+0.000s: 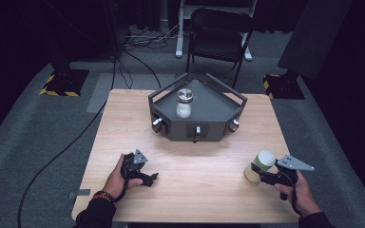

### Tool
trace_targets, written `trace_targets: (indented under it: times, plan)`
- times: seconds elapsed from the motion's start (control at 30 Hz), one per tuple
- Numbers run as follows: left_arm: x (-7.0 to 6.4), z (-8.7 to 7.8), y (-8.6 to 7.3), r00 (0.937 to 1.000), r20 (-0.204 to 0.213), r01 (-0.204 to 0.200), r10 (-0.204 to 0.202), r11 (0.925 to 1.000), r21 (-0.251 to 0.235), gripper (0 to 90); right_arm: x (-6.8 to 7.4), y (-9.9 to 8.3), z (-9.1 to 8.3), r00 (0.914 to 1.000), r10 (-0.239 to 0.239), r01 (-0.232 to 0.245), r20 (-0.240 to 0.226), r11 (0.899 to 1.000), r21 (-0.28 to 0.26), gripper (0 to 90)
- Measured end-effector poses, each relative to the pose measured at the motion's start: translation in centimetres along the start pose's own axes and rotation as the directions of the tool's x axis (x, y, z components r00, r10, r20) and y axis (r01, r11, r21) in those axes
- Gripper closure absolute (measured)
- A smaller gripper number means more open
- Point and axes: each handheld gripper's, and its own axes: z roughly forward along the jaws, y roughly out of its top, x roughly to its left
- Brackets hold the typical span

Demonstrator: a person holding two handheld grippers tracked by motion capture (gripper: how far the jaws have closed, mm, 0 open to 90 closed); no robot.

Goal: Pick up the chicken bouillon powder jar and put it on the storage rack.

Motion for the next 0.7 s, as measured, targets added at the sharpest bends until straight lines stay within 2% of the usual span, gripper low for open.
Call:
trace_targets:
  times: [0.13,0.3,0.7]
  plan:
    - [0.0,0.0,0.0,1.0000,0.000,0.001,-0.001,1.0000,0.001,0.0,0.3,0.1,0.0,0.9993,0.007,-0.007,0.036,1.000,0.003,34.3]
    - [0.0,0.0,0.0,1.0000,0.000,0.000,0.000,1.0000,0.000,0.0,0.4,0.1,-0.2,0.9979,0.024,-0.023,0.060,1.000,-0.015,34.4]
    - [0.0,0.0,0.0,1.0000,0.000,0.000,0.000,1.0000,0.000,0.0,1.1,1.5,-0.3,0.9963,0.035,-0.033,0.078,0.999,-0.033,34.5]
